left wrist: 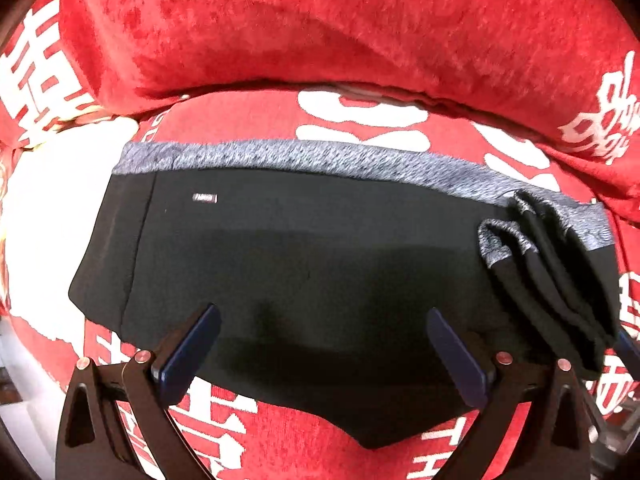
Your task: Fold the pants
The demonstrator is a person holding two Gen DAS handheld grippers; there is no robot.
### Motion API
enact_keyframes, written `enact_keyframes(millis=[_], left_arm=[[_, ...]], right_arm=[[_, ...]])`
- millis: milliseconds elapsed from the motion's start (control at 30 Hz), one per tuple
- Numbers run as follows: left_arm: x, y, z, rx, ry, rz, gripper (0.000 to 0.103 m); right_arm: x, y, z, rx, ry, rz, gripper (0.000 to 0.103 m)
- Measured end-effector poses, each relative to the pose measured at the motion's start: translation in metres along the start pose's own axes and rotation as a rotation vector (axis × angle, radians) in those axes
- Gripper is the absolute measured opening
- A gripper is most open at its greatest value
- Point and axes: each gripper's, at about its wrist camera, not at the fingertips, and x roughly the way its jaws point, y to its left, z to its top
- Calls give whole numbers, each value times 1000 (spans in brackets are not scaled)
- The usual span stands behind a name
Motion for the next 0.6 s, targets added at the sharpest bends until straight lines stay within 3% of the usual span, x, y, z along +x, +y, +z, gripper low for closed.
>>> enact_keyframes(millis=[33,133,233,300,433,500,600], left_arm=[[-4,-1,2,7,2,-28,103],[-11,-16,2,64,17,-115,103],[-15,-40,-3,163,8,-182,103],[-18,-60,-10,231,6,-205,103],[-8,-88,-26,318,39,-225,103],[2,-98,-32,342,50,-196,103],[16,-106,-33,339,47,-150,103]], right_arm=[[-4,-13,-2,74,-3,79,58],[-4,-74,-24,458,-5,392,58],[14,-114,-56,750,29,615,58],[28,-129,-75,902,42,689,58],[50,-136,-89,1027,53,782,58],[62,-133,-92,1084,42,852,58],[82,-132,-95,1152,70,880,58]])
